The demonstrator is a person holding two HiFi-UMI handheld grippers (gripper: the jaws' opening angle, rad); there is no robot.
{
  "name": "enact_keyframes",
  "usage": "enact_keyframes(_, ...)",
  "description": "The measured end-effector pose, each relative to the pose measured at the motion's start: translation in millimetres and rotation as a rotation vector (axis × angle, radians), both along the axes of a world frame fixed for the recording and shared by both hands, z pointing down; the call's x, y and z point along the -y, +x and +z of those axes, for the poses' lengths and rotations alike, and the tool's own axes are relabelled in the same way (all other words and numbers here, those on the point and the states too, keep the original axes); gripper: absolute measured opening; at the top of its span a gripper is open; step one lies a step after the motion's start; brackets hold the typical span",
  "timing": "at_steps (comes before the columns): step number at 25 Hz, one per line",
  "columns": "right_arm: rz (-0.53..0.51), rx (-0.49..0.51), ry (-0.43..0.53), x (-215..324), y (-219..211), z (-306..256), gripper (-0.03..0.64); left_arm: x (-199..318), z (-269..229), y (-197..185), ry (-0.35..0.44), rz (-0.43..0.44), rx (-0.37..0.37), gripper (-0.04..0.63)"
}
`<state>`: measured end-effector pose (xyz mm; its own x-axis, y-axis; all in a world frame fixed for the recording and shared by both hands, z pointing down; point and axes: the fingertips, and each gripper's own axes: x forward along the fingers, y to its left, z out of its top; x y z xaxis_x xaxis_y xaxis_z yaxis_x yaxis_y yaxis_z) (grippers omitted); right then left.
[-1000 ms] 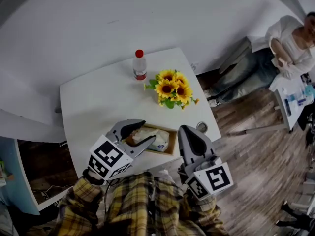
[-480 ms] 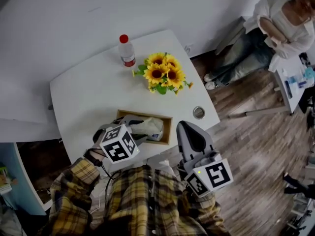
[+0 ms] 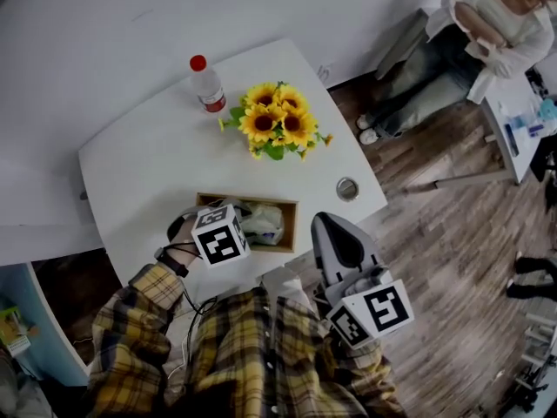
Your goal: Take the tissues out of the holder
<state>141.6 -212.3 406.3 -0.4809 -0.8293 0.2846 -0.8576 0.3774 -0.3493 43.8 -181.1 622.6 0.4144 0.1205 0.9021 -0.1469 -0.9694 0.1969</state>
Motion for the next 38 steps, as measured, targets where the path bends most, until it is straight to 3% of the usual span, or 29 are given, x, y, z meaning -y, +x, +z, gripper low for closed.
enact_keyframes(6,0.043,0.000,-0.029,-6,13,9,0.011,-8,26,-5,-0.007,0.125,0.113,0.195)
enact_keyframes(14,0.057,-0.011,-0.039,-4,17,14,0.011,-7,34,-6,-0.031,0.122,0.146,0.139)
enact_keyframes(23,0.044,0.008,-0.041,-10,15,11,0.011,-6,25,-6,-0.014,0.123,0.139,0.069)
enact_keyframes(38,-0.068,-0.004,0.038,-7,-19,-19,0.011,-1,-47,-20,0.112,0.042,0.051,0.066)
